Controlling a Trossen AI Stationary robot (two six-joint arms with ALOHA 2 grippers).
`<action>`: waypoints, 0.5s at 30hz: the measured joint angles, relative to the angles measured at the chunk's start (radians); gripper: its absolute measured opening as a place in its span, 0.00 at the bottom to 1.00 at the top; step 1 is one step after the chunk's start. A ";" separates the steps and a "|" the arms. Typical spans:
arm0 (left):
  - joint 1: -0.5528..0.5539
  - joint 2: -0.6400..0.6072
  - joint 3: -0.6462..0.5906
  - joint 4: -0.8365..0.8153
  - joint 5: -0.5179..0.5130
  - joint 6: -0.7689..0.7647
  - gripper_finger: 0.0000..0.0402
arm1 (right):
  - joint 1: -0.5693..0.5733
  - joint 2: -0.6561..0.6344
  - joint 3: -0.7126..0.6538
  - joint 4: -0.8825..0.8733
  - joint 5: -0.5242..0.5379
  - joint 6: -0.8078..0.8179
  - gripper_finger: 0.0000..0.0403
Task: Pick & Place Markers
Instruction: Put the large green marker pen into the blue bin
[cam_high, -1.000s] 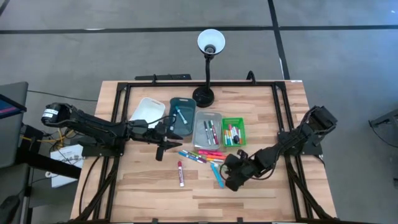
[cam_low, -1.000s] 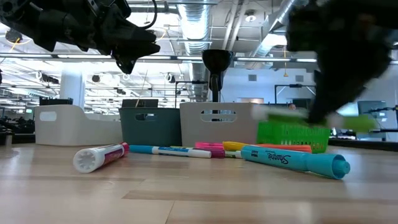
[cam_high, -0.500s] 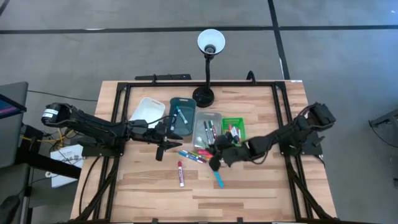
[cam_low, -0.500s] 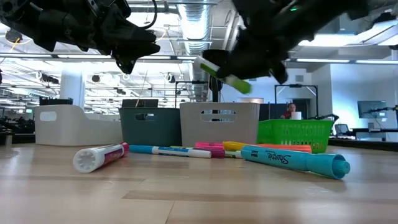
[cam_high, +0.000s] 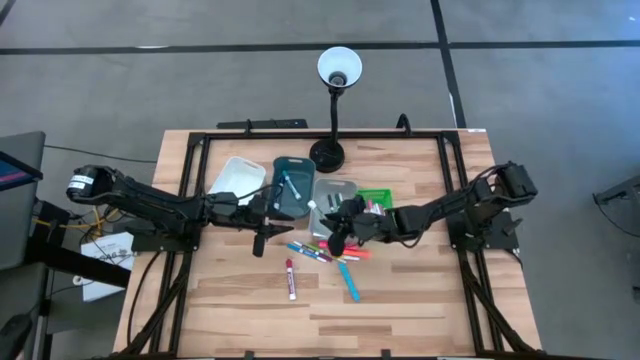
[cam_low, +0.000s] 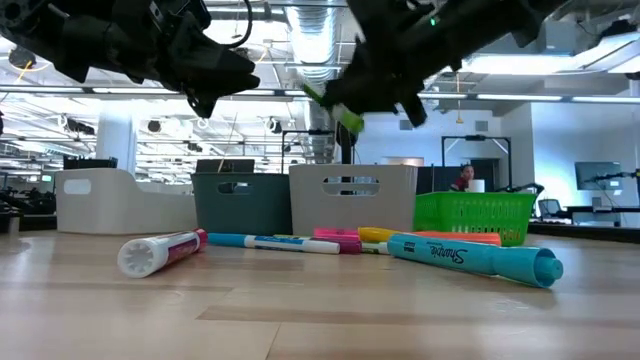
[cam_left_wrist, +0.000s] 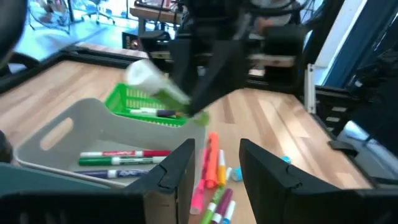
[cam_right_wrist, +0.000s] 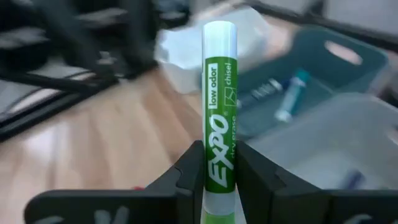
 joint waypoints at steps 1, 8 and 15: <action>0.001 0.000 0.000 0.000 -0.002 0.019 0.30 | 0.004 0.000 0.000 0.031 -0.016 -0.033 0.16; -0.002 0.001 -0.001 0.115 0.041 0.078 0.33 | 0.020 0.000 0.000 0.215 -0.052 -0.170 0.16; -0.003 0.001 -0.001 0.202 0.045 0.101 0.44 | 0.019 0.000 0.000 0.279 -0.060 -0.195 0.15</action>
